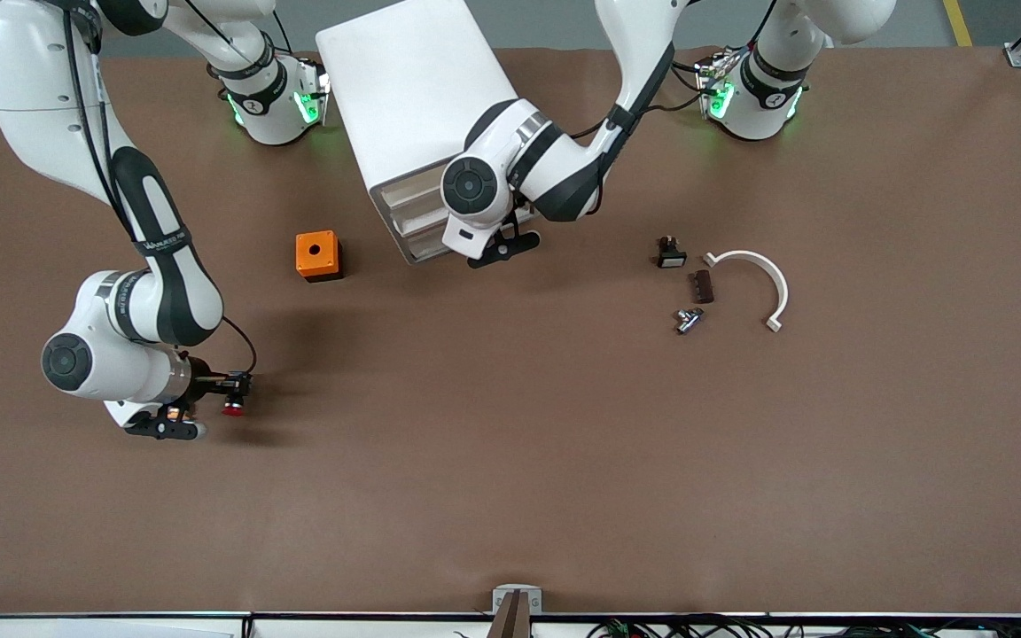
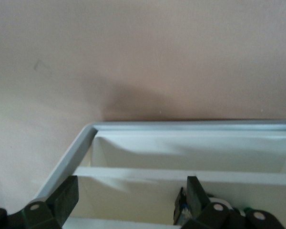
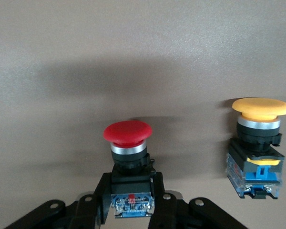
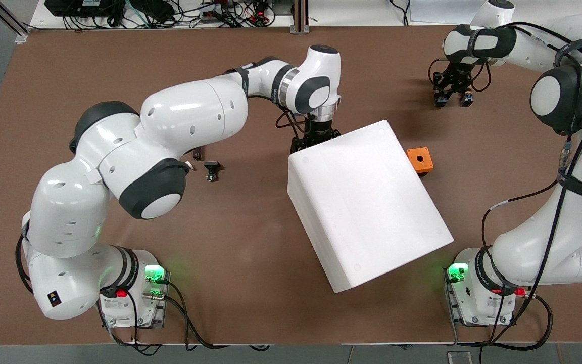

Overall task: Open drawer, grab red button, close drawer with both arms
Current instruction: 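Set the red button beside the yellow button while the left gripper withdraws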

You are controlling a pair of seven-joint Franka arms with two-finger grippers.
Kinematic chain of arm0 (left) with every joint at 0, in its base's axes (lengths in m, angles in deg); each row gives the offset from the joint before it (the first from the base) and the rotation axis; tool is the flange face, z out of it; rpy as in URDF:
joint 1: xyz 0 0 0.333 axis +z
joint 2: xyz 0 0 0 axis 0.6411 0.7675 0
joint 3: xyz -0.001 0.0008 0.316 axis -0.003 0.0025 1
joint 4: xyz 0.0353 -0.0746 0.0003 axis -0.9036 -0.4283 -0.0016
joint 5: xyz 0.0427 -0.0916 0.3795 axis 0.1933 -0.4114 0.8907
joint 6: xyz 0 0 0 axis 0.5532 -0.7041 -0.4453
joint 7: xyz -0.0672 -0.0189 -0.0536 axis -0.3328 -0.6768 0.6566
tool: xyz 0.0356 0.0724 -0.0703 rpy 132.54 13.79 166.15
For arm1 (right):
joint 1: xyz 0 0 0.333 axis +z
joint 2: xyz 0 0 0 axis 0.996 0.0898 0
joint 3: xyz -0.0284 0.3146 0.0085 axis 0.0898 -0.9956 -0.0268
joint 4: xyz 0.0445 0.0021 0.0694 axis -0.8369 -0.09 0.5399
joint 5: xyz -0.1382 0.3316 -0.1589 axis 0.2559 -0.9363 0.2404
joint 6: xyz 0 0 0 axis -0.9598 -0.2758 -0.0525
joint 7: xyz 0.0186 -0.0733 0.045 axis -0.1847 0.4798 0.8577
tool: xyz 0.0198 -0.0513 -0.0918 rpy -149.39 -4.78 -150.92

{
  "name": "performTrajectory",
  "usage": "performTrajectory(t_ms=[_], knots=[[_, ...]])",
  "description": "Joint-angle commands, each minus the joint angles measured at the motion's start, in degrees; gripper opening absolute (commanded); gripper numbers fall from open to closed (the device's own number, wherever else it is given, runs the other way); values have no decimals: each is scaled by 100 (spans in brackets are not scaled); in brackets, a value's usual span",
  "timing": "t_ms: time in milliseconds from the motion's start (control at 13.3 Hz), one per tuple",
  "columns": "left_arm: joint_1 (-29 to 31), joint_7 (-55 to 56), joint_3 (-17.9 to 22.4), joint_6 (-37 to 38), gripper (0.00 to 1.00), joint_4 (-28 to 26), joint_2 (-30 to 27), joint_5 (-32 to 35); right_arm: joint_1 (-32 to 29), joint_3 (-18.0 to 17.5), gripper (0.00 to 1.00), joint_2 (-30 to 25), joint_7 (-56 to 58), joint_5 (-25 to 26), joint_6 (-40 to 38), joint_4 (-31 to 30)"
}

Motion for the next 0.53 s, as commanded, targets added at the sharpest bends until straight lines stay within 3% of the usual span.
performTrajectory(t_ms=[0, 301, 452], knots=[[-41, 150, -126, 73, 100, -124, -150, 88, -159, -121, 44, 4, 32, 74, 20, 11], [177, 265, 22, 134, 100, -124, -281, 106, -150, -112, 100, -14, 32, 83, 11, 45], [485, 204, 311, 143, 100, -116, -439, 298, -133, -112, 100, -127, 32, 92, -15, 116]])
